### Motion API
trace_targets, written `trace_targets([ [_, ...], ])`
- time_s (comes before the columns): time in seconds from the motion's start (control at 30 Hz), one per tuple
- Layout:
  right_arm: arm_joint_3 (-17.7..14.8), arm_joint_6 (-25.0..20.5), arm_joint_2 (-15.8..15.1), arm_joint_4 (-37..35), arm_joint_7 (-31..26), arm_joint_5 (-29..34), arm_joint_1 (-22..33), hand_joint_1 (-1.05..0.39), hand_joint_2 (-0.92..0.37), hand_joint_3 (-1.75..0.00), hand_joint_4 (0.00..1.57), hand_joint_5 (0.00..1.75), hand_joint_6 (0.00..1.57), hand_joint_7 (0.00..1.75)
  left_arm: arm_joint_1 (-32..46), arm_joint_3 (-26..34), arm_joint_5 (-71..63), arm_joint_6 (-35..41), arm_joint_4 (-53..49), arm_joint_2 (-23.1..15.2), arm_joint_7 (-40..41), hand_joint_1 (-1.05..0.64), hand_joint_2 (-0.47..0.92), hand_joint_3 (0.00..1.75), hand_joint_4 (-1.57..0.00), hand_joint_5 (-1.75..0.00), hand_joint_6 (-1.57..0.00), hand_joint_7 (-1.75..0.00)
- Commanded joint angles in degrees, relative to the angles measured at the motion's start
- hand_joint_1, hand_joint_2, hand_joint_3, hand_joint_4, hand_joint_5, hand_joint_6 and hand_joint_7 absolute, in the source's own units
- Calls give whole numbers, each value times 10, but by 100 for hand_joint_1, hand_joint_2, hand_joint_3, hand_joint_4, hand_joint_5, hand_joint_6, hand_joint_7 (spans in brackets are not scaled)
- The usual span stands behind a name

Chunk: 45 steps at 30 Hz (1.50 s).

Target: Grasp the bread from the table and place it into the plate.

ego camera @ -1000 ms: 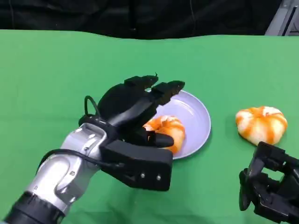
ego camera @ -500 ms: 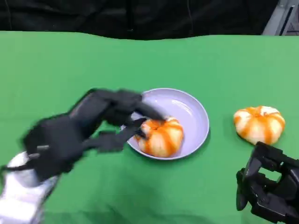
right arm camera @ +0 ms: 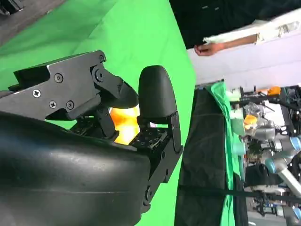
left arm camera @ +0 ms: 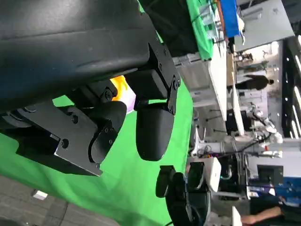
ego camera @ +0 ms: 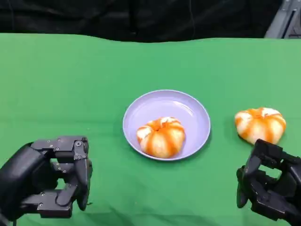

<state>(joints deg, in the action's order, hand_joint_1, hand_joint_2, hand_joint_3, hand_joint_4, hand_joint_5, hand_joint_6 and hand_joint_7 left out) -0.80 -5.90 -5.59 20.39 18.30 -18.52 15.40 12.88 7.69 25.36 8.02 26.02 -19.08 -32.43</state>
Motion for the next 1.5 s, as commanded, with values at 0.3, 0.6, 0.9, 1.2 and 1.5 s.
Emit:
trace_targets([
  [0.3, -27, 18, -17, -40, 20, 0, -17, -1, -75, -89, 83, 175, 71, 159, 80, 17, -39, -103, -115, 83, 45, 12, 66, 122, -89, -175, -74, -175],
  [0.6, -24, 14, -11, -29, 19, -6, -9, -3, -73, -90, 83, 175, 70, 160, 82, 19, -40, -118, -124, 78, 38, 12, 63, 127, -87, -175, -73, -174],
  [0.9, -27, 13, -12, -24, 20, -11, -5, -4, -73, -92, 83, 175, 70, 162, 85, 14, -53, -122, -118, 76, 43, 11, 61, 126, -87, -175, -74, -172],
  [1.2, -28, 9, -16, -22, 19, -15, -6, -3, -73, -92, 82, 175, 69, 164, 80, 14, -57, -123, -120, 76, 41, 11, 61, 126, -85, -175, -74, -170],
  [1.5, -25, 14, -19, -19, 20, -7, 2, -3, -74, -90, 81, 175, 67, 164, 59, 18, -56, -119, -127, 57, 34, 13, 61, 126, -86, -175, -74, -170],
])
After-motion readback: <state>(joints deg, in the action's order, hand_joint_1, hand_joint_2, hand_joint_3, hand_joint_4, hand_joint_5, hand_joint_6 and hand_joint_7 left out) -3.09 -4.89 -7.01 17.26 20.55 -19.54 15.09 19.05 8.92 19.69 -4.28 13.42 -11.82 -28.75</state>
